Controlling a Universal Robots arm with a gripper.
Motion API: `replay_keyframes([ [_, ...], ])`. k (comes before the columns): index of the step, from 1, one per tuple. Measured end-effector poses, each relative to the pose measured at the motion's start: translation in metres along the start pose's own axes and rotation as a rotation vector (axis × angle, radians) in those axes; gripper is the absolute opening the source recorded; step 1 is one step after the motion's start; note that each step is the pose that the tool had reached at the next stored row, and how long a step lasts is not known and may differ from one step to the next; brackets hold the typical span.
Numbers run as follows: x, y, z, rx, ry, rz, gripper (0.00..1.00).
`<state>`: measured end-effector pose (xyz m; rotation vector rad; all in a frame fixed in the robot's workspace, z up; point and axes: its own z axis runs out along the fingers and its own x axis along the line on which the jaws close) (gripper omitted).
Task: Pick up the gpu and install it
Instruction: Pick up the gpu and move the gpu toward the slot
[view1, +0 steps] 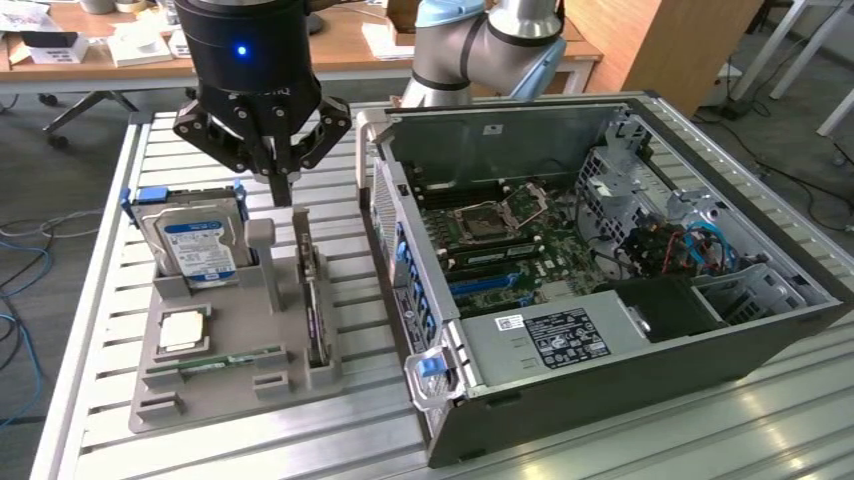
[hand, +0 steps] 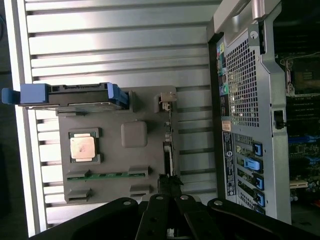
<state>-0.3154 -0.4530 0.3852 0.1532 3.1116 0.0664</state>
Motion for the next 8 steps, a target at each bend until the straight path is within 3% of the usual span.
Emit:
replay_keyframes([
  [5,0.0,0.0,0.0,0.0,0.0,0.0,0.17],
  [8,0.0,0.0,0.0,0.0,0.0,0.0,0.35],
])
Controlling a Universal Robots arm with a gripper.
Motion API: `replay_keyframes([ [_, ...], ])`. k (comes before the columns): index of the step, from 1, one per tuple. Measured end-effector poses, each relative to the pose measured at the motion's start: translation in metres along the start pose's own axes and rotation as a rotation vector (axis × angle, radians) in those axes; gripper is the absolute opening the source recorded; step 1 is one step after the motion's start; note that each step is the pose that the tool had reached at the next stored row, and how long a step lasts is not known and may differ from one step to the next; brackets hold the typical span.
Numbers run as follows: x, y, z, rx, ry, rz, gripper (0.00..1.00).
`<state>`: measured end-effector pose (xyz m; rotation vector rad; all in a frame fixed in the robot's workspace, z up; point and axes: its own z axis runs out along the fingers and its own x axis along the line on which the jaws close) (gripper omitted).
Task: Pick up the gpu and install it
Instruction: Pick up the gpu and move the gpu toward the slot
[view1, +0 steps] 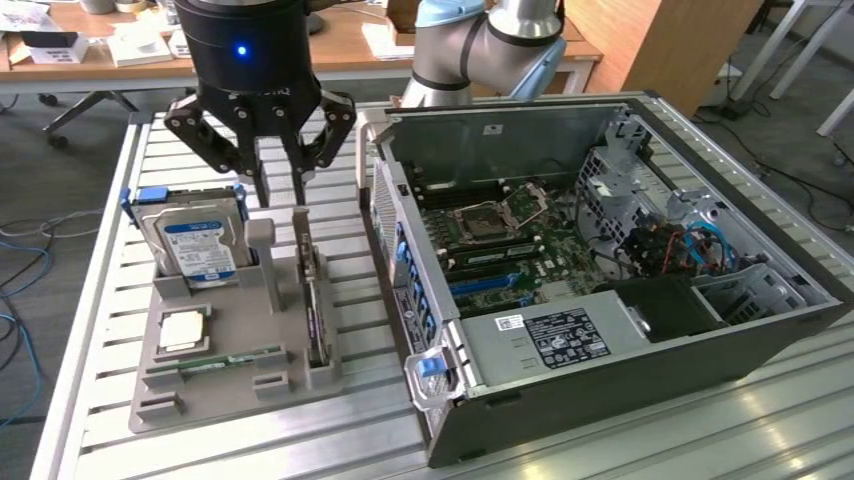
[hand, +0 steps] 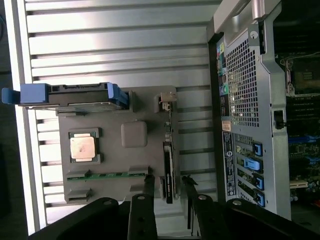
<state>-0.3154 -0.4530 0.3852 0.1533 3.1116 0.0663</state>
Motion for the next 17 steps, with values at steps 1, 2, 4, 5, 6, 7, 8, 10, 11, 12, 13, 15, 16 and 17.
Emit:
replay_keyframes([
  [1,0.0,0.0,0.0,0.0,0.0,0.0,0.35],
  [2,0.0,0.0,0.0,0.0,0.0,0.0,0.41],
  [4,0.0,0.0,0.0,0.0,0.0,0.0,0.47],
  [5,0.0,0.0,0.0,0.0,0.0,0.0,0.47],
  [6,0.0,0.0,0.0,0.0,0.0,0.0,0.47],
  [7,0.0,0.0,0.0003,-0.0001,0.0,0.0,0.47],
  [8,0.0,-0.0001,0.0013,-0.0001,-0.0001,0.0,0.47],
  [10,0.0,-0.0002,0.0047,-0.0004,0.0,0.0,0.47],
  [11,0.0,-0.0003,0.0065,-0.0004,0.0,0.0,0.47],
  [12,0.0,-0.0004,0.0084,-0.0004,0.0,0.0,0.47],
  [13,0.0,-0.0004,0.0103,-0.0005,0.0,0.0,0.47],
  [15,0.0,-0.0006,0.0138,-0.0004,0.0,0.0,0.47],
  [16,0.0,-0.0007,0.0156,-0.0004,0.0,0.0,0.47],
  [17,0.0,-0.0008,0.0174,-0.0003,0.0001,0.0,0.47],
])
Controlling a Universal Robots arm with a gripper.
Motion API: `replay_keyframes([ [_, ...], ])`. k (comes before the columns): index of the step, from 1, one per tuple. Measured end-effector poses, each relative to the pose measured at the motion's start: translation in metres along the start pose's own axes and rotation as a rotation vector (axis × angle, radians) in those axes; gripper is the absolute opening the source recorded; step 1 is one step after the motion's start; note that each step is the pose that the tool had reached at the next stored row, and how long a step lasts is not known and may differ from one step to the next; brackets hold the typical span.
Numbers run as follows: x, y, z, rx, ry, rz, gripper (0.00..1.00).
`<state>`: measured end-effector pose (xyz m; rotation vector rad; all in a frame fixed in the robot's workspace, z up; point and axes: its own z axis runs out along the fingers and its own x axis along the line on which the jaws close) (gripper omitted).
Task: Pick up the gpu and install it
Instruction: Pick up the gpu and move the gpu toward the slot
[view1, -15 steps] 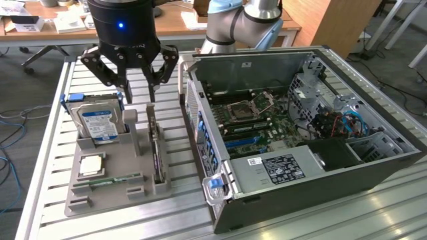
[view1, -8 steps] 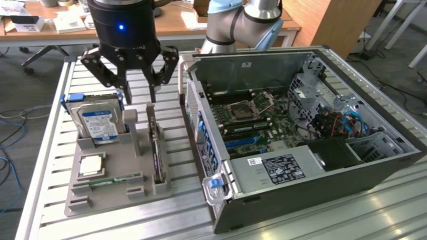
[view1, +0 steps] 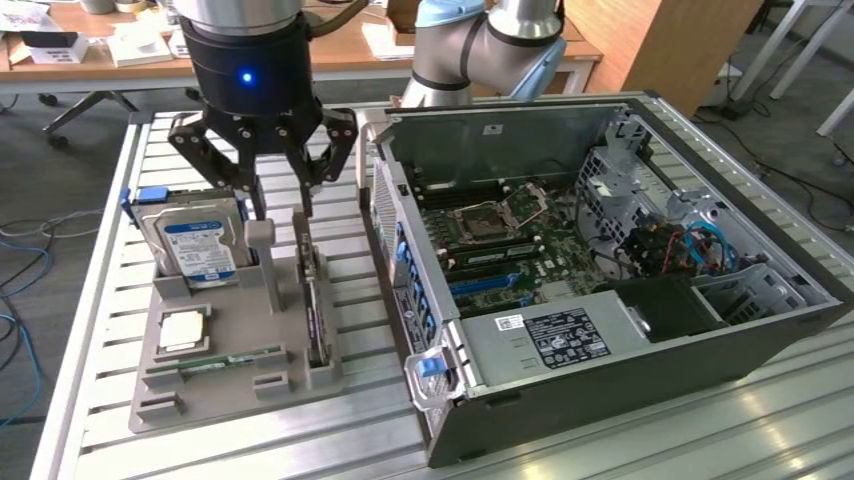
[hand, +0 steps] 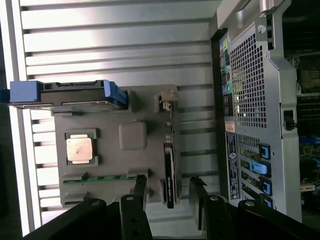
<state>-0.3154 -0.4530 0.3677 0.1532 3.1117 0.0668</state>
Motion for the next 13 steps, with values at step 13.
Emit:
replay_keyframes([
  [13,0.001,-0.001,0.0237,-0.0001,-0.0001,0.0,0.47],
])
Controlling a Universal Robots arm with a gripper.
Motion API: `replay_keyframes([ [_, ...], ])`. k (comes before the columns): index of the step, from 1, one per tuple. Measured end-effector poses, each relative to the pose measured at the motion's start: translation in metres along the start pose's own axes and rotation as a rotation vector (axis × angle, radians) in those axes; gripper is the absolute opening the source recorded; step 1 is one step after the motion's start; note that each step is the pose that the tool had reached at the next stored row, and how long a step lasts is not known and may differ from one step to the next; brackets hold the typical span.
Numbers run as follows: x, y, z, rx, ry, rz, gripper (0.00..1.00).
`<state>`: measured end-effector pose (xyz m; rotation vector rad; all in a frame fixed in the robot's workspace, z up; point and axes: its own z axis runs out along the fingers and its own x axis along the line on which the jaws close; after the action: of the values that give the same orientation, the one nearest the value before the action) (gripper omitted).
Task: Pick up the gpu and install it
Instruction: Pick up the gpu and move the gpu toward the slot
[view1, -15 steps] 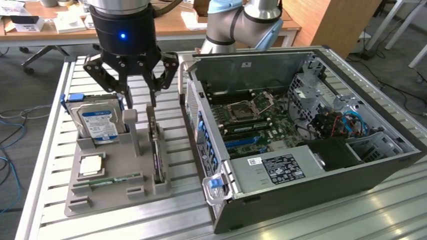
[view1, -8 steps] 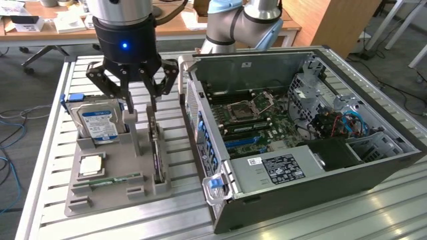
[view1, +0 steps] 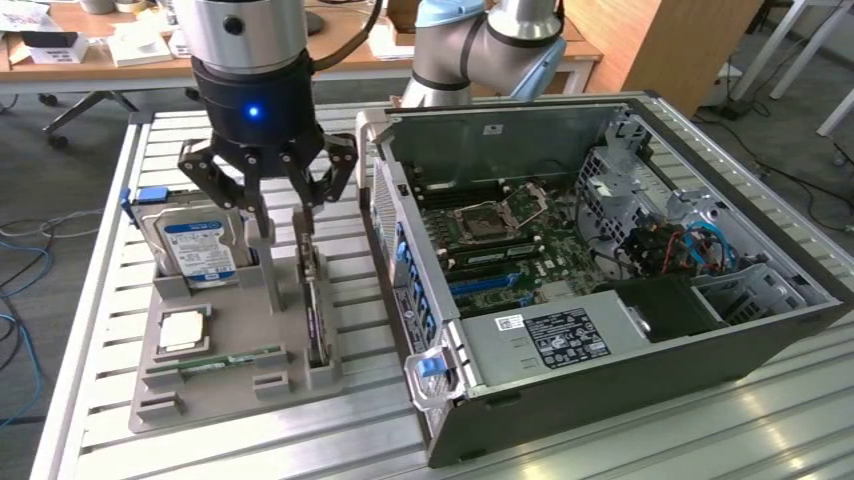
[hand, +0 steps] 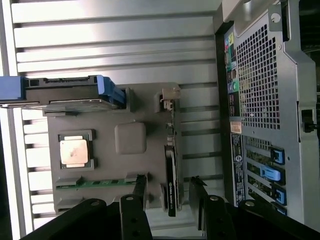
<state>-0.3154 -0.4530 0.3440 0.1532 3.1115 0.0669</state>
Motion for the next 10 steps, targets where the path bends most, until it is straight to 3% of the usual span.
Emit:
replay_keyframes([
  [10,0.0,-0.0008,0.0181,0.0,0.0,0.0,0.47],
])
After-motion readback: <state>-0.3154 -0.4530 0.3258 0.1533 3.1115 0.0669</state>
